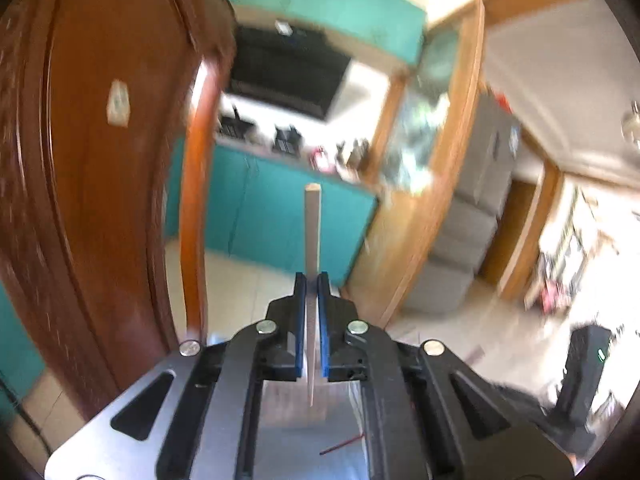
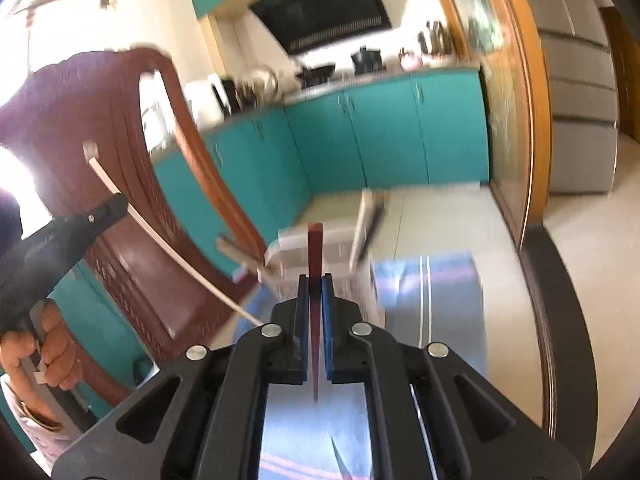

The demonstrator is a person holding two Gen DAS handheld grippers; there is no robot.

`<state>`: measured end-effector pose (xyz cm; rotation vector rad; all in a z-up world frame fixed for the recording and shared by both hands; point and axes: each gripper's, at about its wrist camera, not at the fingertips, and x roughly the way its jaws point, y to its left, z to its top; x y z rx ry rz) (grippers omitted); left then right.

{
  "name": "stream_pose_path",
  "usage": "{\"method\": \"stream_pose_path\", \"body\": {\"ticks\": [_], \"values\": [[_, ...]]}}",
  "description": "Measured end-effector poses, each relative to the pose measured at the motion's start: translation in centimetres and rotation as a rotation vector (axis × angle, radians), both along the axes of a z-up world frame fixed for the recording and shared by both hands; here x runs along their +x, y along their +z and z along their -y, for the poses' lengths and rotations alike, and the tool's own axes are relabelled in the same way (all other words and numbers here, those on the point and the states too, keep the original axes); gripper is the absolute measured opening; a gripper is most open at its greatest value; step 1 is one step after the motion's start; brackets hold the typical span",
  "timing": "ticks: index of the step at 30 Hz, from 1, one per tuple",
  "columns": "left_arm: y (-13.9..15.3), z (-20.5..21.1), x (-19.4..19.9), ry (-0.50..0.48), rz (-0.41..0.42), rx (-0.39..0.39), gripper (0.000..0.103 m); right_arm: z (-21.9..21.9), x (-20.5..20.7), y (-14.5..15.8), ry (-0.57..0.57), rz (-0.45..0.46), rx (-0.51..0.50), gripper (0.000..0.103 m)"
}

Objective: Organize utensils
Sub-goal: 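Lift both chopsticks over the white holder and open both grippers to drop them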

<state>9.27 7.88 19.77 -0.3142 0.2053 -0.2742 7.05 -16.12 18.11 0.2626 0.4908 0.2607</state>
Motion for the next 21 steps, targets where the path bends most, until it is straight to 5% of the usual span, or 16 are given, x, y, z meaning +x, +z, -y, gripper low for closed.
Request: {"method": "stream_pose_path", "body": {"ticks": [5,15,18,21], "values": [[-1.0,0.5,4.8,0.096,0.013,-0.017,0.007,-0.6,0.8,3.4,-0.033,0.082,-0.007,0.007],[-7.3,3.7,11.4,0.042,-0.223,0.096,0.008,1.6,2.4,5.3,-0.190,0.315,0.110,0.007],[-7.6,3.4,11.1,0.049,-0.226,0.113,0.029,1.9,3.7,4.5,-0.231,0.349,0.116,0.007],[-7.9,3.0,10.8,0.041,-0.223,0.110,0.037,1.6,5.1,3.4,-0.252,0.350,0.099,0.007]]}}
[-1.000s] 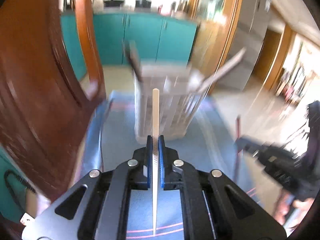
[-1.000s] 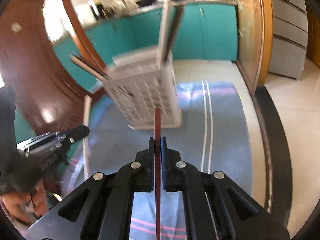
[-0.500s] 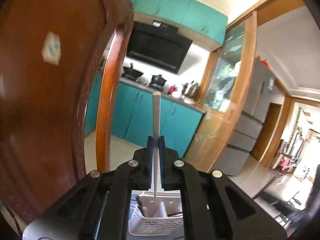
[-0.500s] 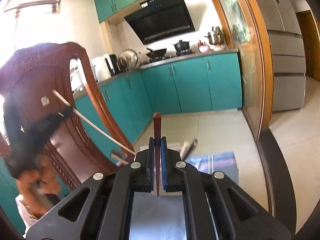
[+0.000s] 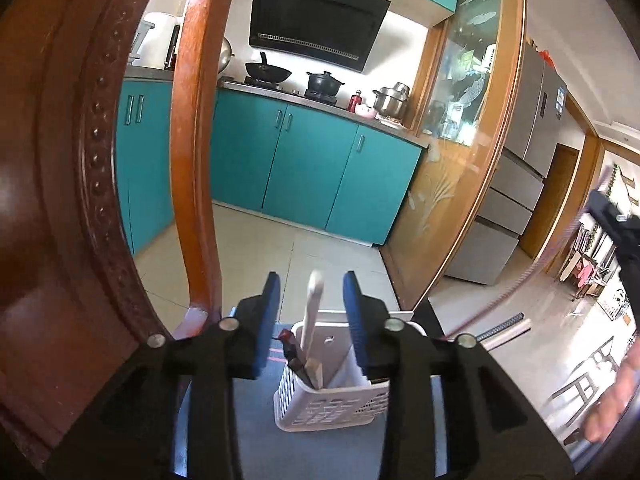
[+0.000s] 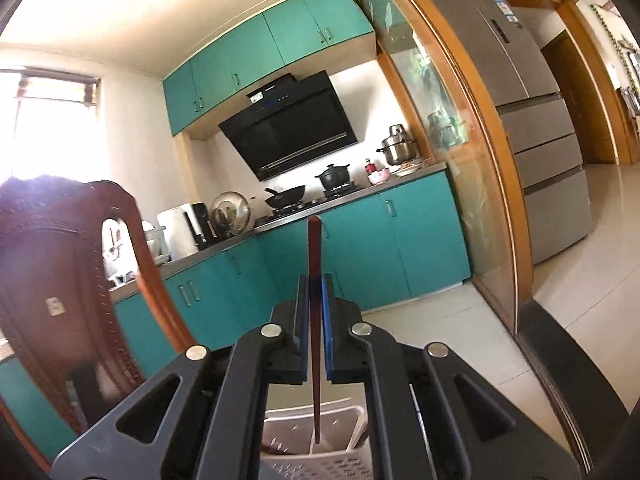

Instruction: Organize utensils

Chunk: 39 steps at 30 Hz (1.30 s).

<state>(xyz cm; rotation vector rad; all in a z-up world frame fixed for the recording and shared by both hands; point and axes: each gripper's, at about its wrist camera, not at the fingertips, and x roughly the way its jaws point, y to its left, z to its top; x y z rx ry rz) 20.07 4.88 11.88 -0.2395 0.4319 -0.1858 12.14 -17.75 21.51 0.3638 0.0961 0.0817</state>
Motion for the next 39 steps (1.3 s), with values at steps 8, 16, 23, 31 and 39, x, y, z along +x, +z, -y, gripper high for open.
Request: {"method": "stream_pose_path", "body": {"ticks": [8,16,23,31,39], "values": [[-0.2,-1.2,-1.8,0.021,0.012,0.031,0.051,-2.6,3.9,-3.9,0.035,-0.111,-0.094,0.007],[-1.1,-1.2,-3.1,0.032,0.029,0.114,0.058,-5.5,4.6,-6.2,0.052,-0.175,-0.207,0.007],[-1.3,-0.9,-4.4,0.030,0.058,0.174,0.064,-5.8,1.6,-5.4,0.041,-0.157,-0.220,0.047],[-6.5,0.0,-10.2,0.080,0.126,0.349,0.083,-5.8,-5.8,-7.0,0.018,-0.085,-0.275,0.090],[-9.5,-0.6,-14.6,0.074,0.084,0.399,0.099,-4.9,-9.4,-15.3,-0.024,-0.330,-0.342,0.100]]}}
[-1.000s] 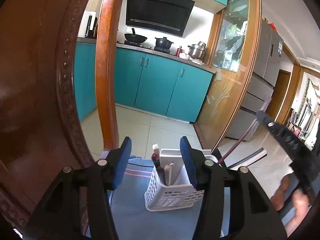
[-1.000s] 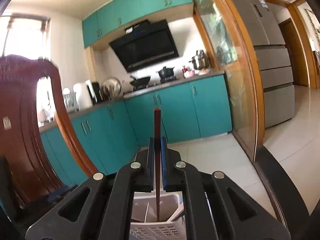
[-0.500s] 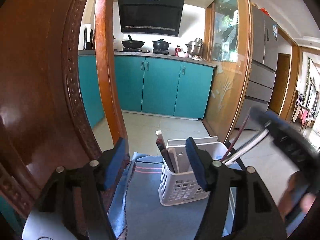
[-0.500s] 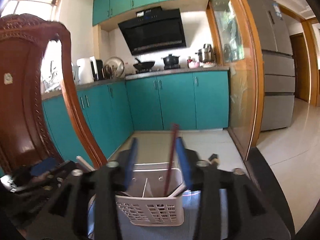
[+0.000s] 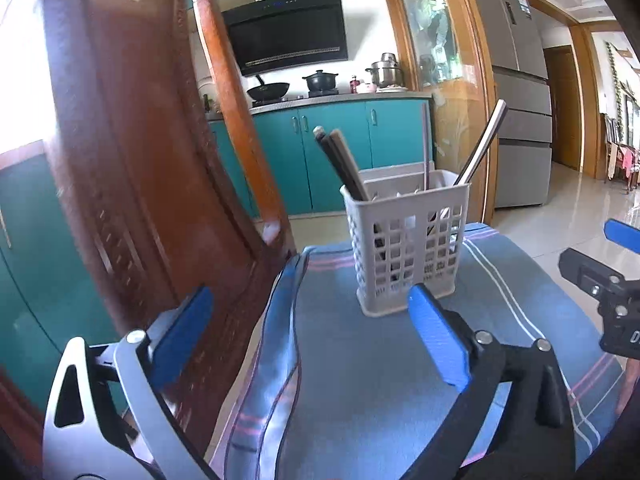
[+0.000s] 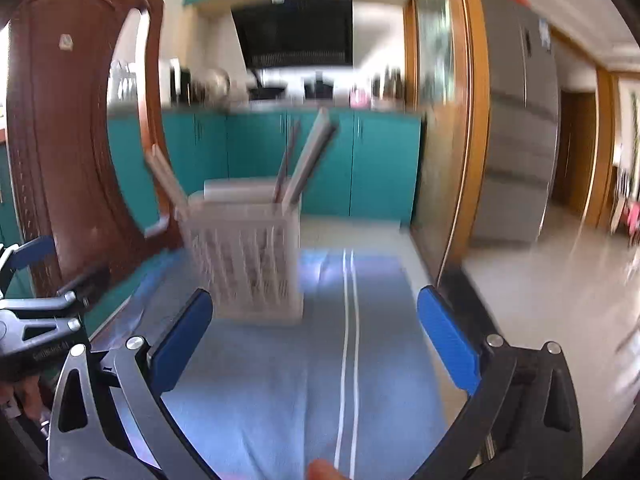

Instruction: Organize utensils

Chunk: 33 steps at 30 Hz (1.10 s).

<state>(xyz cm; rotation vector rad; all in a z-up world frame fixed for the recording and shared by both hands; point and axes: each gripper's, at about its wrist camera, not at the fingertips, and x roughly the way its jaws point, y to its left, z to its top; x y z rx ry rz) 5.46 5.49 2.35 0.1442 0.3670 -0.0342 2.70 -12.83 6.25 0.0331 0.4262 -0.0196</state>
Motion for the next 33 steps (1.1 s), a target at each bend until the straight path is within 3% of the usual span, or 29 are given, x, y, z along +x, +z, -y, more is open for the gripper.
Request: {"method": "stream_pose_path", "body": {"ticks": [5,13,33], "values": [[0.6,-0.5,-1.0,-0.023,0.017,-0.034,0.099,-1.3,-0.9,0.3,-0.022,0.045,-0.061,0.100],[0.4,-0.7,-0.5,-0.022,0.001,-0.038,0.099,-3.3,-0.2,-0.7,0.005,0.002,-0.151,0.100],[0.0,0.0,-0.8,-0.026,-0.005,-0.030,0.099,-3.3,-0.6,-0.9,0.001,0.010,-0.140,0.100]]}}
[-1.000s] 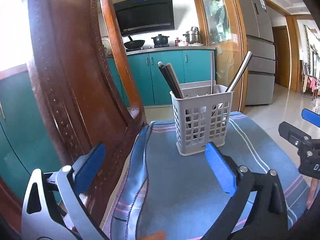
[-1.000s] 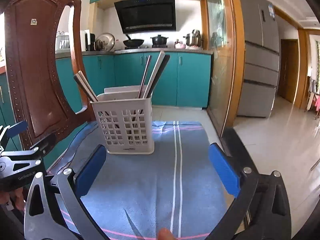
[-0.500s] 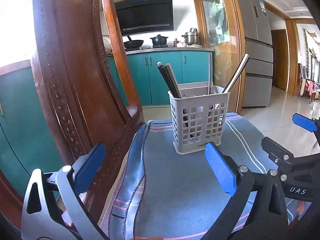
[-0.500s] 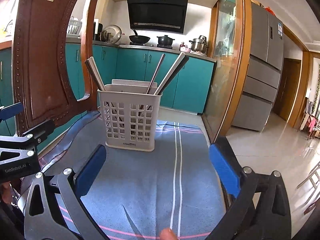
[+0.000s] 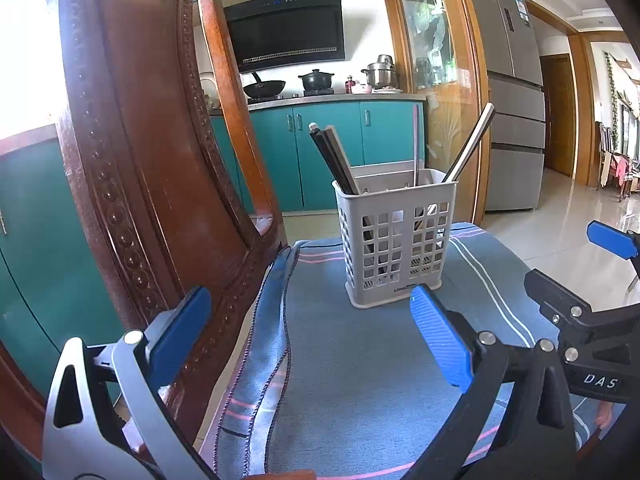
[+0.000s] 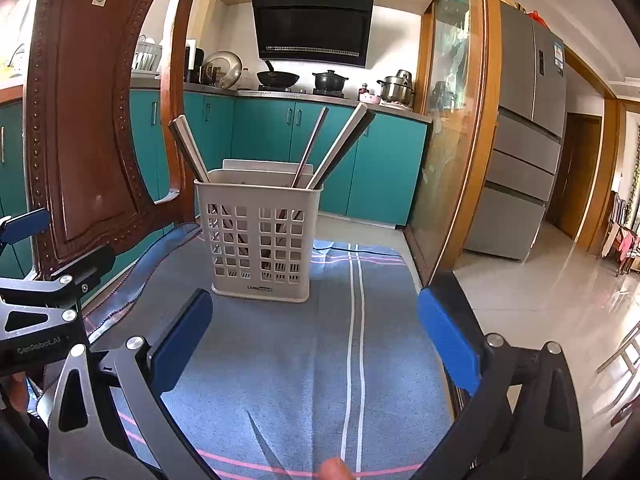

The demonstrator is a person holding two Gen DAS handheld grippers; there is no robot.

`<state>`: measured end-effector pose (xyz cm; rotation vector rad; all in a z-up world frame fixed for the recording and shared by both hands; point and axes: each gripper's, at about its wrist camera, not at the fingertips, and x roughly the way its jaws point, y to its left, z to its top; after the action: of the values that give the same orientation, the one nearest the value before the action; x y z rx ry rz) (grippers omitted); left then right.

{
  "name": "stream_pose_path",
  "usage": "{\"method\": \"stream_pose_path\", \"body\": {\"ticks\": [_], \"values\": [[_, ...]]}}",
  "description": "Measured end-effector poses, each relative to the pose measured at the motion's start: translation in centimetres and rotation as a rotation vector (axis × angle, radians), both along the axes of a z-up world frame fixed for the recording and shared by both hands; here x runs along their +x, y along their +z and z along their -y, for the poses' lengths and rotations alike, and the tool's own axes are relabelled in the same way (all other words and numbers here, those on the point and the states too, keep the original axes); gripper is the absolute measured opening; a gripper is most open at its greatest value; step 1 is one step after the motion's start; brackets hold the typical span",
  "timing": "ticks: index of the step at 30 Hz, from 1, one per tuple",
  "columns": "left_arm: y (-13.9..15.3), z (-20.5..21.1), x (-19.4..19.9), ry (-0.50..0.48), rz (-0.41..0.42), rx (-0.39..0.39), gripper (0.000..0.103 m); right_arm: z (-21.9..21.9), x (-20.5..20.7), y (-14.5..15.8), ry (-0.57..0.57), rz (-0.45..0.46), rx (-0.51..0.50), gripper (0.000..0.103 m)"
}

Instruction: Organize utensils

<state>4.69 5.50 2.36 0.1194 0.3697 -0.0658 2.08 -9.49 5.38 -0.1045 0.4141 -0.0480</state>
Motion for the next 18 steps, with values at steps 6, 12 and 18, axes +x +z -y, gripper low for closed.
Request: {"method": "stream_pose_path", "body": {"ticks": [6,12,18], "values": [[0.14,-0.29,0.14,-0.006,-0.009,-0.024,0.099,0.03,-0.06,-0.03,-0.002,0.002,0.004,0.100],[0.05,-0.16,0.18,-0.014,-0.014,-0.021,0.099,-0.04,0.00,-0.07,-0.003,0.000,0.000,0.100],[0.03,-0.11,0.09,-0.008,-0.009,-0.022,0.099,-0.10,0.03,-0.09,-0.004,0.000,0.000,0.100]]}}
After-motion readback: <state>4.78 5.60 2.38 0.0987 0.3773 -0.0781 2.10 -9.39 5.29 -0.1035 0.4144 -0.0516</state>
